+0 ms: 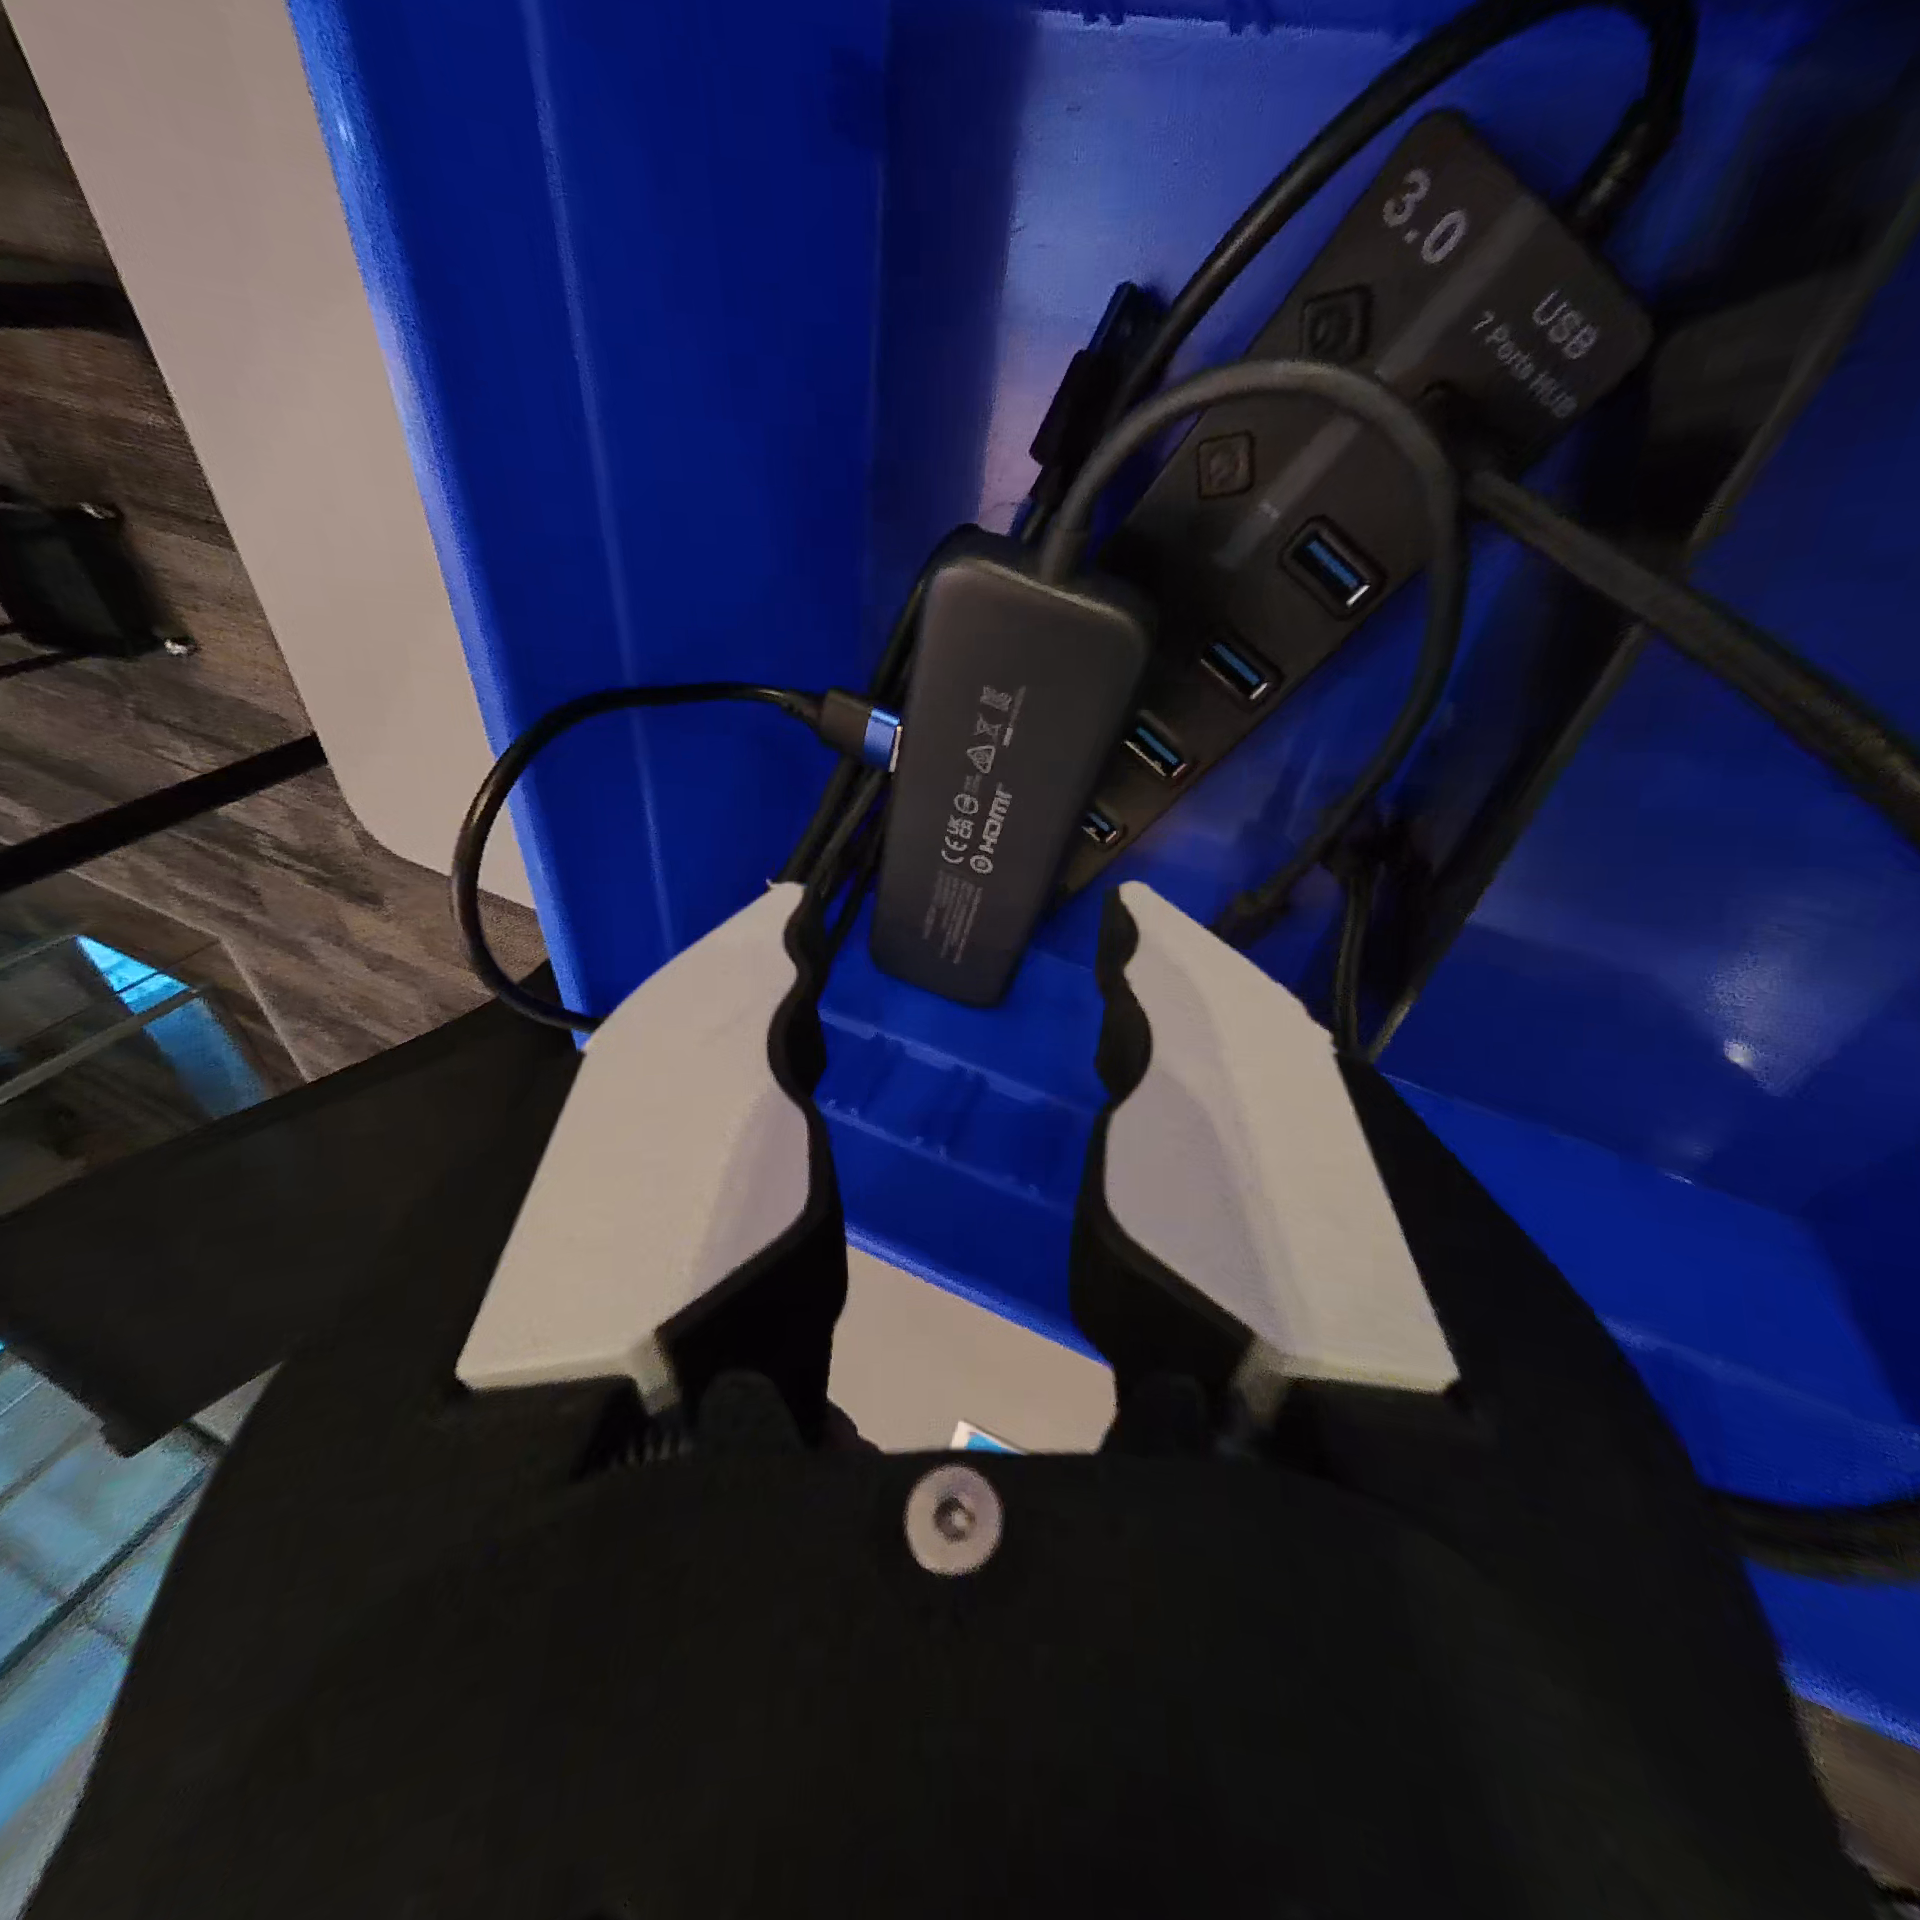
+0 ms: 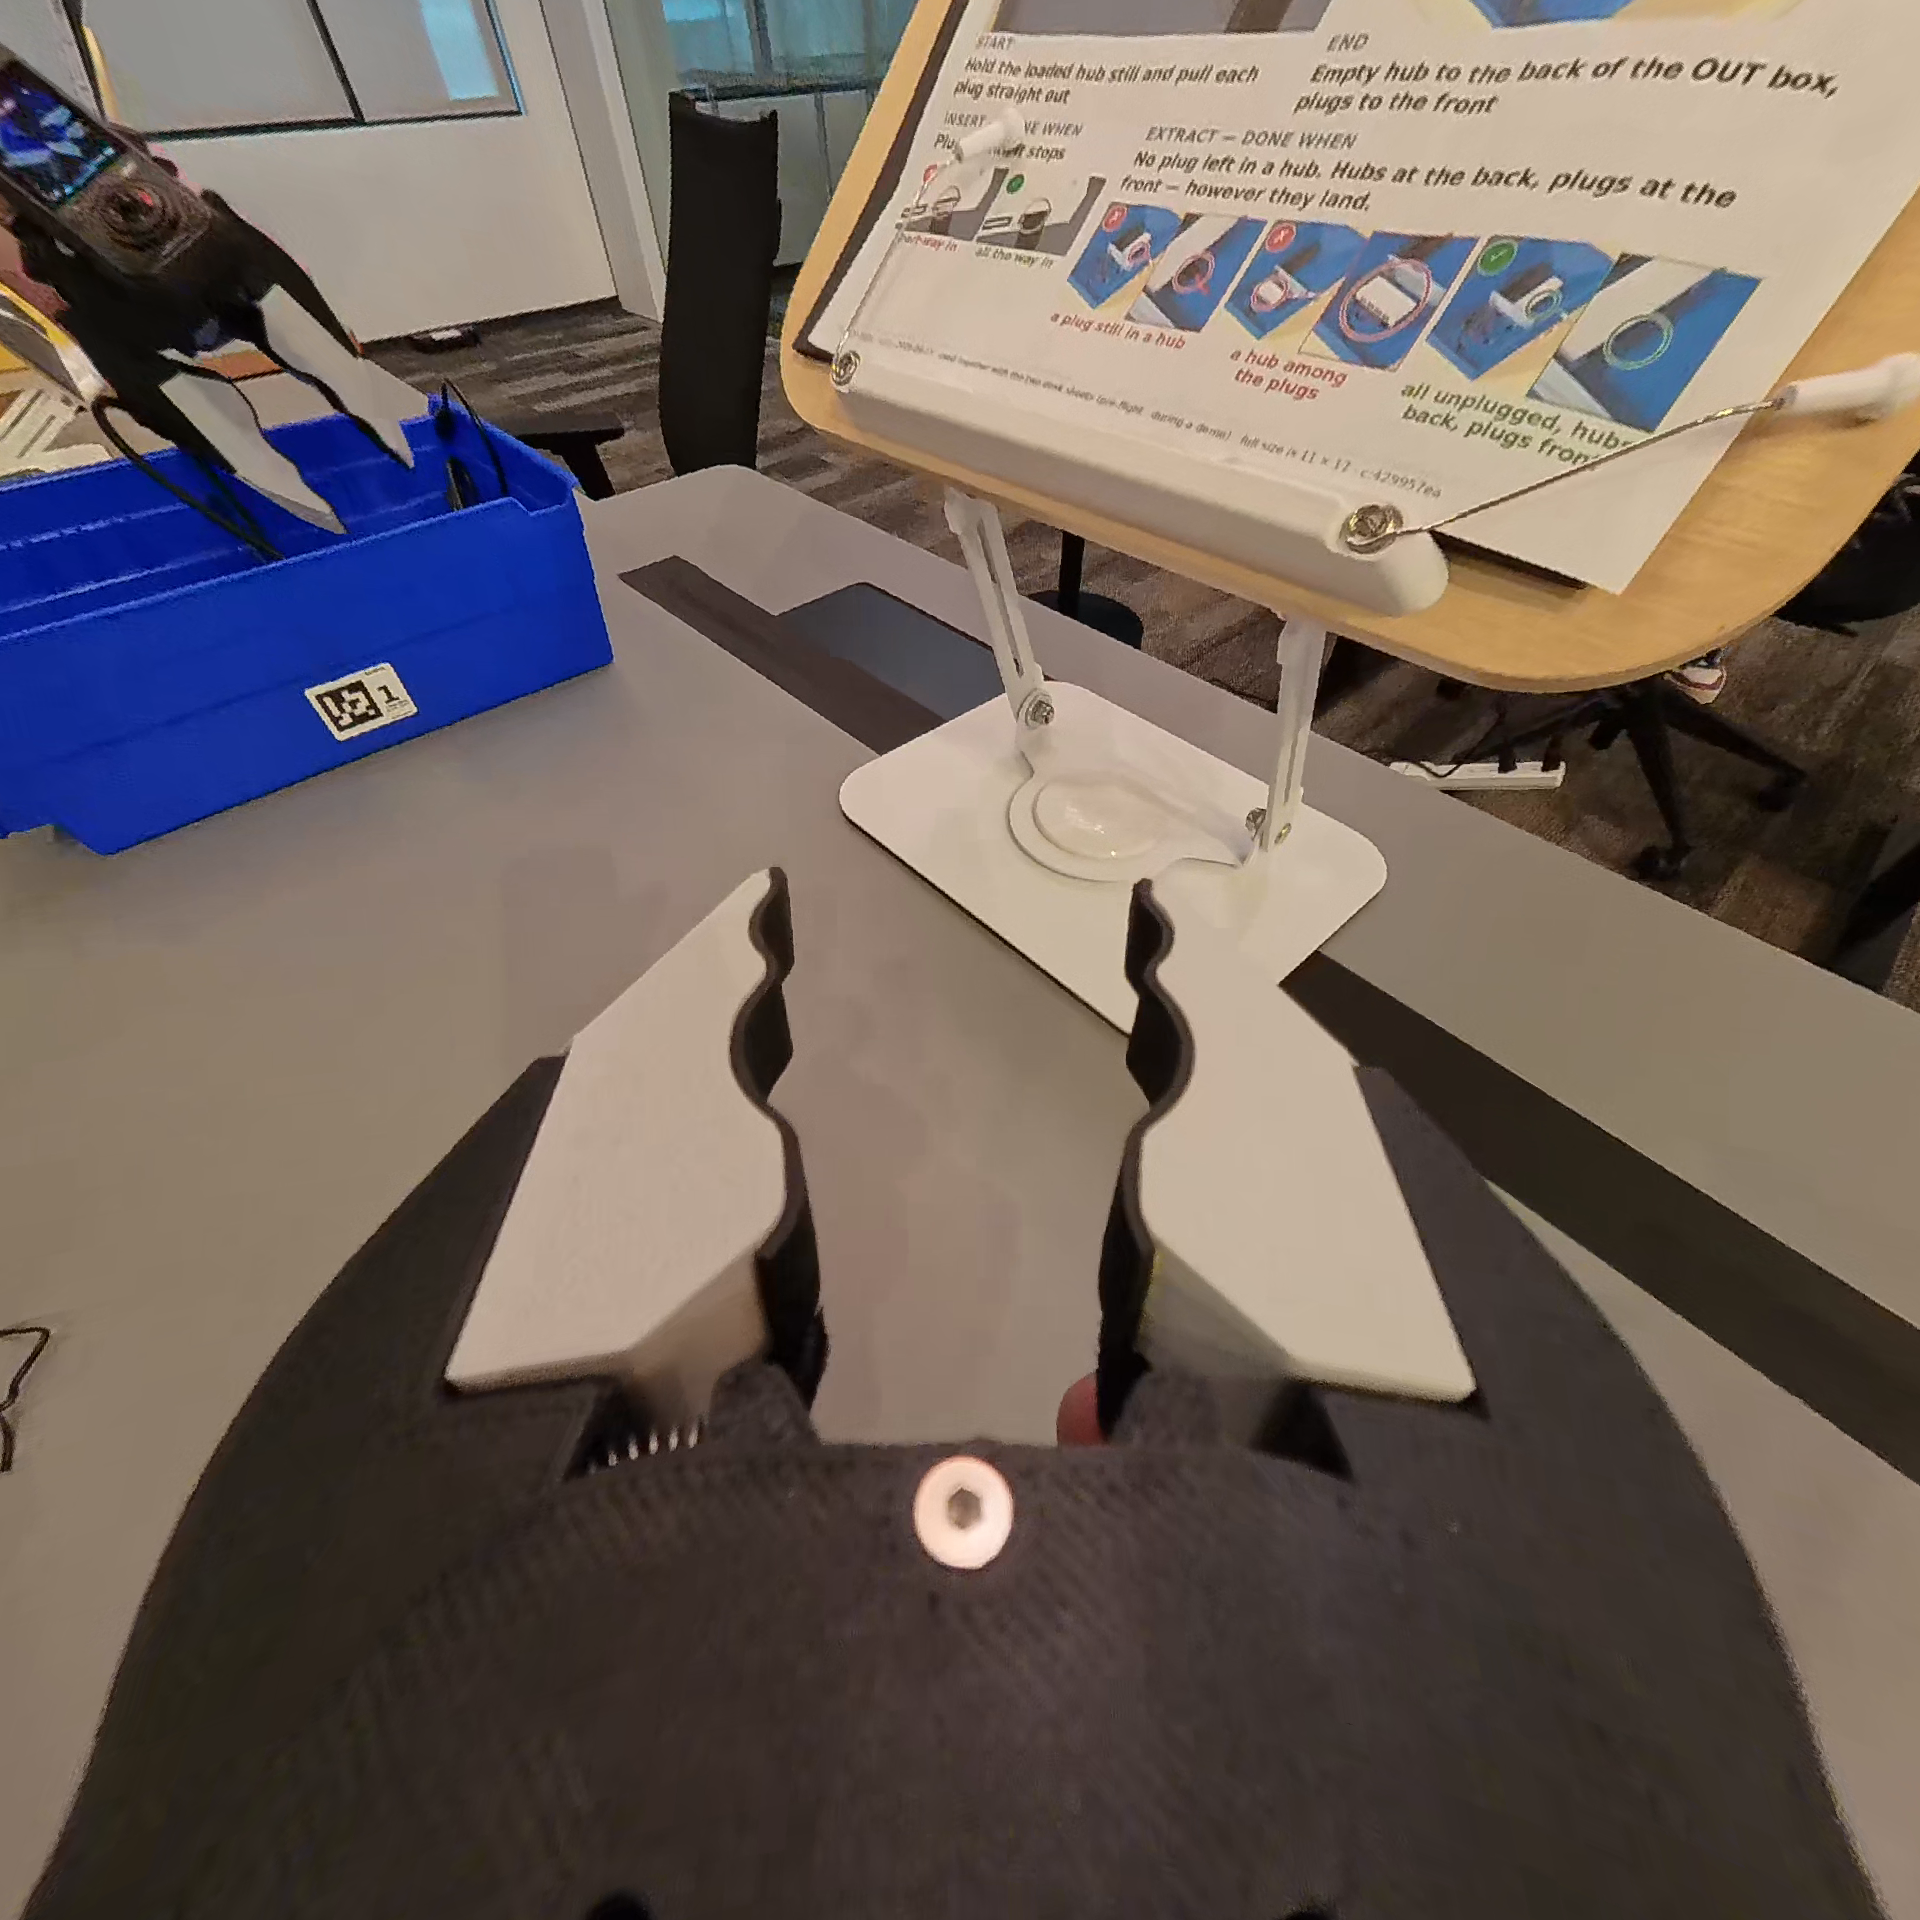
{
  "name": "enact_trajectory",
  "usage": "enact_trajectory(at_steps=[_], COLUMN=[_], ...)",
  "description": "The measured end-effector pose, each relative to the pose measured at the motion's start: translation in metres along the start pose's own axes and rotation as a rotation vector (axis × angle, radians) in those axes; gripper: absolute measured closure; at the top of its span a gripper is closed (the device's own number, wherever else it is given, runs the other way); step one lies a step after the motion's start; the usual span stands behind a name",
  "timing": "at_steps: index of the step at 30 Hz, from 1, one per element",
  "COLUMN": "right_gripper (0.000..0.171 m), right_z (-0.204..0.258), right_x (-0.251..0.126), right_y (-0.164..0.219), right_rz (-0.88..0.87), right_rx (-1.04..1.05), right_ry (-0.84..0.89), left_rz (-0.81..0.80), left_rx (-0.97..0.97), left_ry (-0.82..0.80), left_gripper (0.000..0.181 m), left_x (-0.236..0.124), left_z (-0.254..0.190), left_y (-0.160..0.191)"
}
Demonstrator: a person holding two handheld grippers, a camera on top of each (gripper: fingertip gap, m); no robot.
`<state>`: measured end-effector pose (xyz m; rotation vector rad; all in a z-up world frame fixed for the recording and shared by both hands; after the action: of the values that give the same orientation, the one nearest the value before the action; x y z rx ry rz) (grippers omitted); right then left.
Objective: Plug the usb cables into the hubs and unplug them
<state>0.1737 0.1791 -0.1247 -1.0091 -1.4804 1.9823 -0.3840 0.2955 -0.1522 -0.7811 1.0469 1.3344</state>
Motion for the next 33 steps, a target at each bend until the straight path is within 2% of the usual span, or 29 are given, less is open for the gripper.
enact_trajectory(at_steps=[7,12,20,28,33], right_gripper=[0.109,0.109,0.109,0.109,0.109], right_z=[0.0,-0.002,-0.001,-0.003,-0.004], right_x=[0.001,0.004,0.004,0.006,0.005], right_y=[0.002,0.006,0.007,0.009,0.009], right_rz=[0.01,0.019,0.022,0.029,0.026], right_rx=[-0.001,0.011,0.007,0.014,0.018], right_ry=[-0.005,-0.008,-0.009,-0.011,-0.01], left_rz=[-0.103,-0.011,0.15,0.227,0.243], left_rx=[-0.122,-0.011,0.12,0.186,0.199], left_ry=[-0.047,-0.137,-0.136,-0.182,-0.221], left_gripper=[0.136,0.142,0.146,0.166,0.176], left_x=[-0.007,0.009,0.035,0.056,0.052], left_z=[0.018,0.021,0.022,0.022,0.023], left_y=[0.019,0.022,0.023,0.018,0.017])
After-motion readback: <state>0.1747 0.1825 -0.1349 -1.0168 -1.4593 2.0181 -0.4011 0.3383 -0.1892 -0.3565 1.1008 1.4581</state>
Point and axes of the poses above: each gripper's, where its closed fingertips meet, x out along the fingers, y out of its underside, z = x × y across the jaws, the point moved 8 cm from there along -x, back along the fingers, and after that the axes turned 8 degrees about x, right-handed, at the moved point
